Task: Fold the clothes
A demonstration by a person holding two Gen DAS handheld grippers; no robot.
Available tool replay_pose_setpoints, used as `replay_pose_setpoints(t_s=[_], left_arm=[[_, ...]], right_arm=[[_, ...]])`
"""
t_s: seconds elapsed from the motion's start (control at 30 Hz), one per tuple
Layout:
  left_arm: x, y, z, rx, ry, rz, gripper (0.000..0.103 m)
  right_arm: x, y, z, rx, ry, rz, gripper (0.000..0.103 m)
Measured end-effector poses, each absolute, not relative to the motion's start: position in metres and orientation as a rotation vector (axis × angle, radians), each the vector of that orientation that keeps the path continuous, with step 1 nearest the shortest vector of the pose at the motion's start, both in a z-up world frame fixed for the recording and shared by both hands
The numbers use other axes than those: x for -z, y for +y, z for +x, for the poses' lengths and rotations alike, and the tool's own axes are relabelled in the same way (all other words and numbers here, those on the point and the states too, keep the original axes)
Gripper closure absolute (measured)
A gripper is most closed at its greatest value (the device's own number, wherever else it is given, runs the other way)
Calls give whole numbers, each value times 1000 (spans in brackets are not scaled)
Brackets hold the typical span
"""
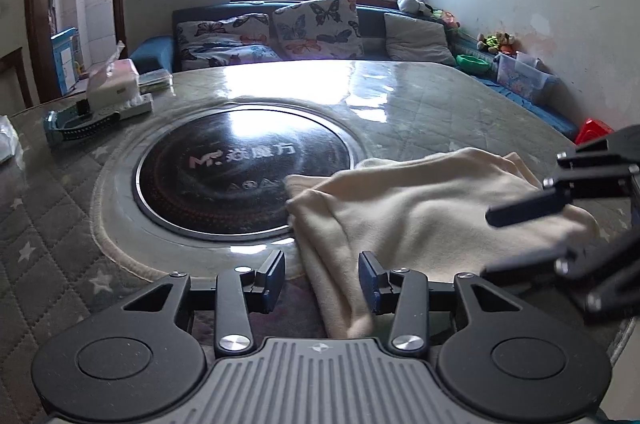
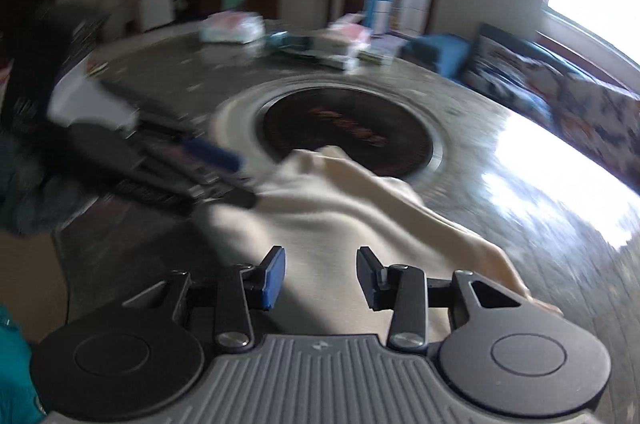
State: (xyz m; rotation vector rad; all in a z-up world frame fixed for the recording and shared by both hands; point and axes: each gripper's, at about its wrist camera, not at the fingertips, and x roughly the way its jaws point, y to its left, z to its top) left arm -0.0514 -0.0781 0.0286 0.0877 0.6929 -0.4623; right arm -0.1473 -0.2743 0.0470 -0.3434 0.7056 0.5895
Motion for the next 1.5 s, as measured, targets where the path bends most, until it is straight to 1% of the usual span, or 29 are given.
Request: replay_pose_setpoints(t_s=[0.37, 0.47, 0.63, 0.67, 0.7, 0.8, 0.97, 1.3, 1.43, 1.47, 1.5], left_arm=[[-36, -50, -37, 424, 764, -105, 59], [-35, -48, -33, 426, 789, -166, 55], [-30, -40, -24, 420, 846, -308, 54], [-29, -39, -23, 421, 855, -335, 54], [-28, -38, -22, 421, 861, -357, 54], [-26, -38, -19, 418, 880, -419, 52], [-22, -38, -13, 411, 908, -520, 51], [-9, -41, 0, 389, 983, -722, 50], [-6, -47, 4, 391, 997, -765, 53], [-5, -48, 5, 392, 1001, -776, 60], [-4, -49, 6, 390, 1002, -786, 64]], right_arm=[[-30, -212, -154, -720, 664, -520, 63], [-23, -200, -154, -709, 647, -585, 63], [-12, -189, -154, -697, 635, -654, 65], [-12, -188, -154, -692, 634, -650, 68], [-13, -189, -153, -688, 636, -642, 76], [-19, -195, -149, -691, 645, -572, 85], [-34, -207, -145, -689, 636, -473, 87], [-47, -226, -142, -687, 602, -385, 88], [-48, -231, -144, -698, 596, -374, 88], [-48, -232, -145, -701, 595, -371, 88], [-48, -232, -145, -704, 594, -369, 88]])
